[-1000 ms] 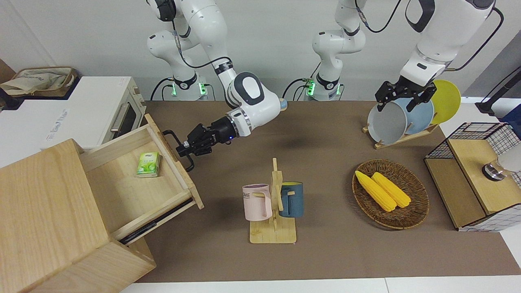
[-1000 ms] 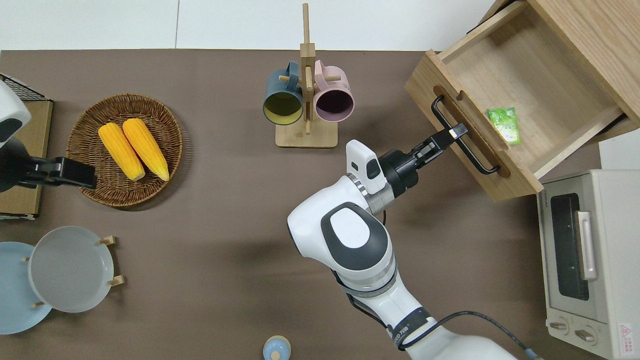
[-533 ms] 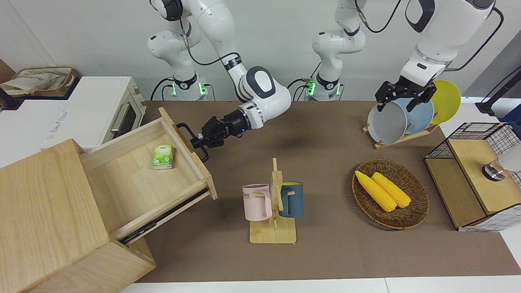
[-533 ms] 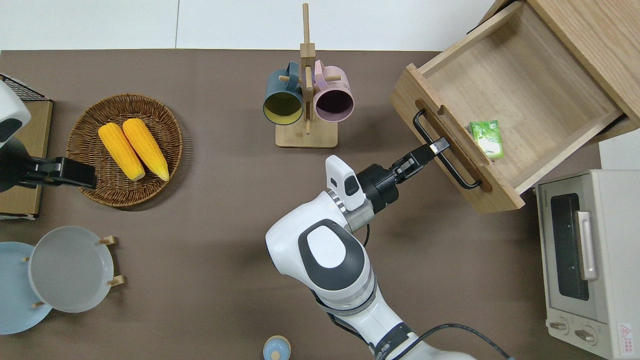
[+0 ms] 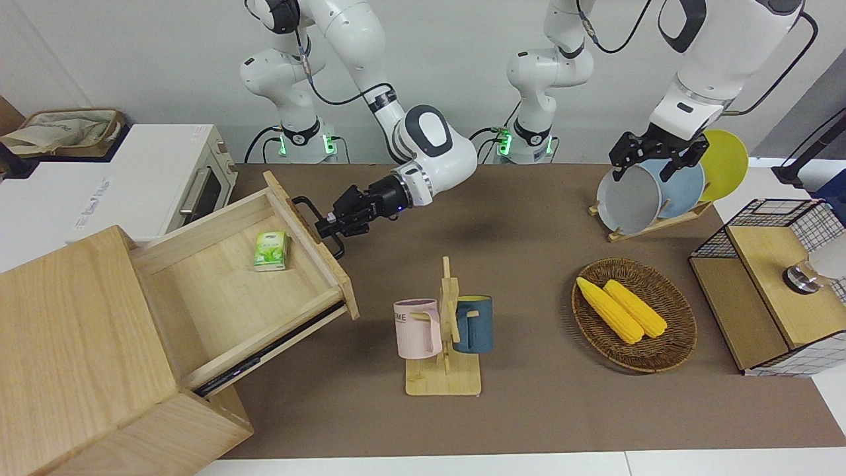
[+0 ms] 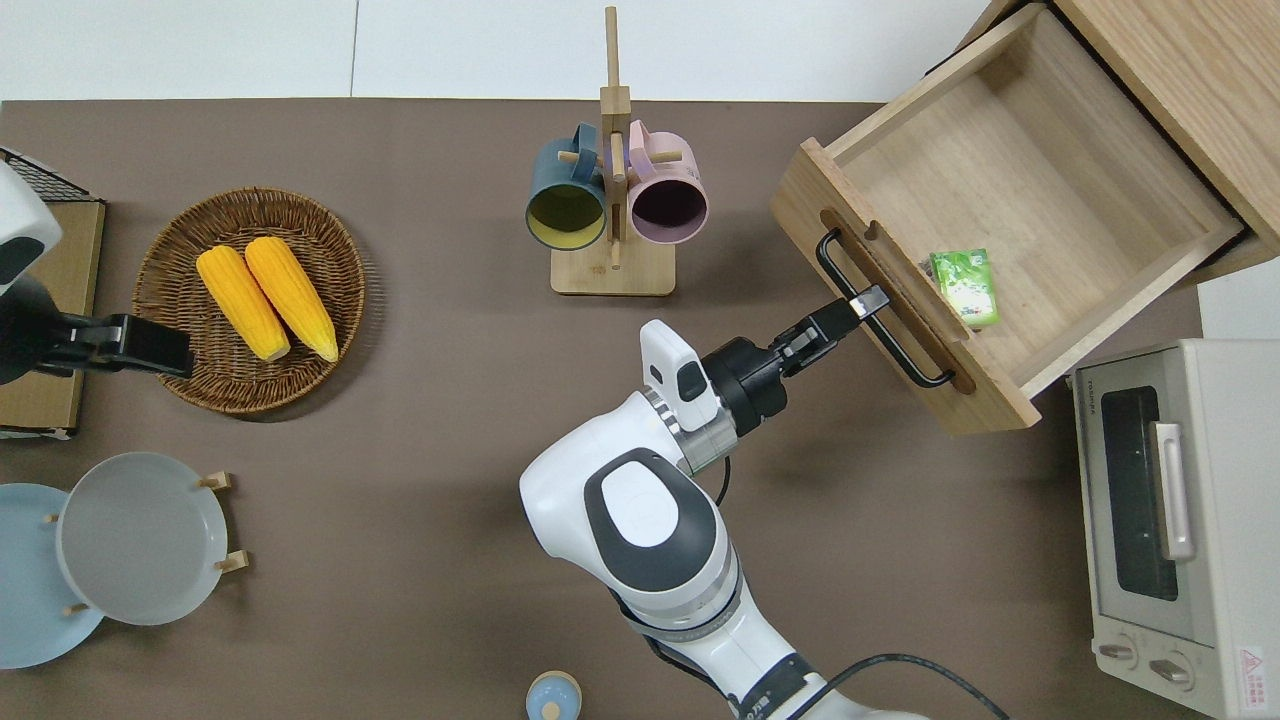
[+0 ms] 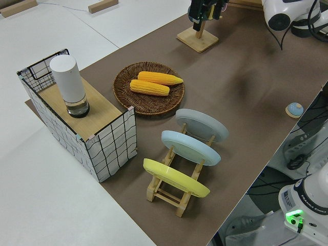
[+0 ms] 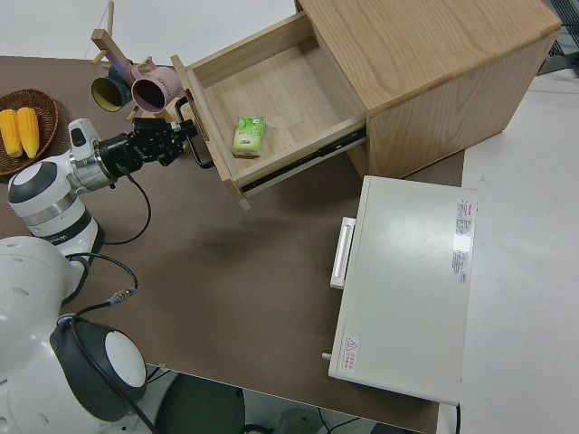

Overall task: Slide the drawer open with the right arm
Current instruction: 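Open the right gripper and release the drawer handle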

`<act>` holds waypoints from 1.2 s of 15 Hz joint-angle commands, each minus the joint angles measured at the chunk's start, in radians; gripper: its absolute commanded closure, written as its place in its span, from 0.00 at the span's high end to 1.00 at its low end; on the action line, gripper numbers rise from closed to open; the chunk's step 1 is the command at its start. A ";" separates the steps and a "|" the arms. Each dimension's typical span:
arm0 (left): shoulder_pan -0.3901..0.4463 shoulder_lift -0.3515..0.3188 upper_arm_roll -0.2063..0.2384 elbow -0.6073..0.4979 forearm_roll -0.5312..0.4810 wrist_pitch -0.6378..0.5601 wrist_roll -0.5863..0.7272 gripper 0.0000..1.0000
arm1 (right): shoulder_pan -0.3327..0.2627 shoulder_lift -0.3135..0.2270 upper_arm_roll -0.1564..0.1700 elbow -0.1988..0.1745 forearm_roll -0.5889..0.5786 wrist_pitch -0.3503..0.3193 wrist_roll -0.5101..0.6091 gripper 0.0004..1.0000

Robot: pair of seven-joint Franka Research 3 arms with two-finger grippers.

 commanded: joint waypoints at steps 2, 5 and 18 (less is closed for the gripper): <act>-0.007 -0.004 0.000 0.010 0.018 -0.018 -0.010 0.99 | 0.024 0.006 -0.001 0.027 0.012 -0.050 -0.057 0.31; -0.007 -0.003 0.000 0.009 0.018 -0.018 -0.010 0.99 | 0.024 0.015 -0.001 0.027 0.012 -0.045 -0.049 0.93; -0.005 -0.004 0.000 0.010 0.018 -0.018 -0.010 0.99 | 0.050 0.015 -0.001 0.065 0.094 -0.018 0.057 0.99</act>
